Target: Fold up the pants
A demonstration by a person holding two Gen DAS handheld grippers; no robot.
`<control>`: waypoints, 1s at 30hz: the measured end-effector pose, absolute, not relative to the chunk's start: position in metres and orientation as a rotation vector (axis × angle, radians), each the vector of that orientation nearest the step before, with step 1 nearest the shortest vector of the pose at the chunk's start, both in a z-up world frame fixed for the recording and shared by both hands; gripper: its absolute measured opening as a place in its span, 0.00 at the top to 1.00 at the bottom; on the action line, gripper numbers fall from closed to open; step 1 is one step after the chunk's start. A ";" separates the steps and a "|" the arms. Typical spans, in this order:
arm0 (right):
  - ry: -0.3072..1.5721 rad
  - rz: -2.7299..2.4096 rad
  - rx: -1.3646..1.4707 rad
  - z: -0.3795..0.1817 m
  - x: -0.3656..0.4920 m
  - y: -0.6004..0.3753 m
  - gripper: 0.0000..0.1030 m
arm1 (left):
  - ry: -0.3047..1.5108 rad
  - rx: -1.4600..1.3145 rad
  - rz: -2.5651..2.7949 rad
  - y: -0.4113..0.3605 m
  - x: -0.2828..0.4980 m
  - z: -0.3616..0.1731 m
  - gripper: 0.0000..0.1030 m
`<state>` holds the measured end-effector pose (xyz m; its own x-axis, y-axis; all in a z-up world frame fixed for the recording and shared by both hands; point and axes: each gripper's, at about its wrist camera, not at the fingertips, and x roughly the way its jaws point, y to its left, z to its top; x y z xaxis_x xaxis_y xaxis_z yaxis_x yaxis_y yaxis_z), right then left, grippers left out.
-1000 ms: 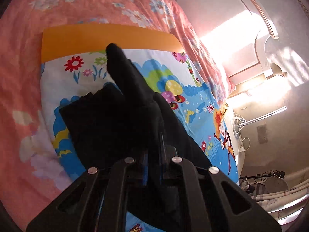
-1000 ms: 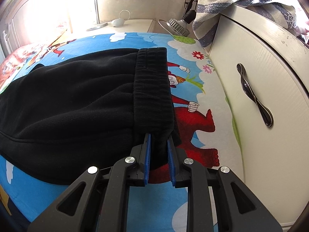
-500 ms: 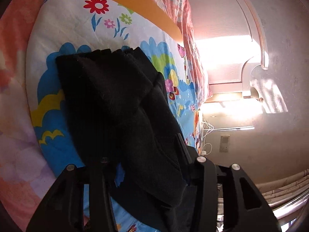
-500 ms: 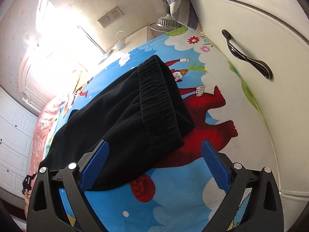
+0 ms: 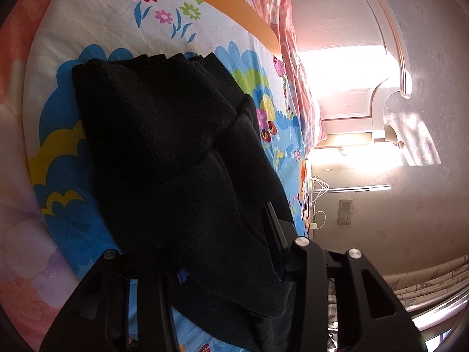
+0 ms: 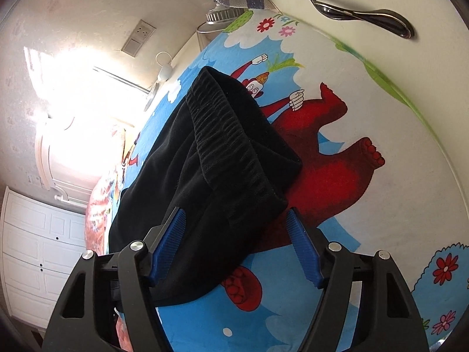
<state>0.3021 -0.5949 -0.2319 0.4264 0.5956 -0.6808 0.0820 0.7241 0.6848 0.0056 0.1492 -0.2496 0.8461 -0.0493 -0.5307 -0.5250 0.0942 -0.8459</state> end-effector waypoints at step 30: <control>0.873 0.469 0.818 -0.225 0.310 -0.582 0.35 | 0.296 -1.579 0.378 0.170 -0.034 -0.270 0.65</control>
<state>0.3096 -0.5817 -0.2255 0.5731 0.6607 -0.4848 -0.0393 0.6131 0.7890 -0.0338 0.1702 -0.2702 0.9087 0.0431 -0.4153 -0.4135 -0.0450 -0.9094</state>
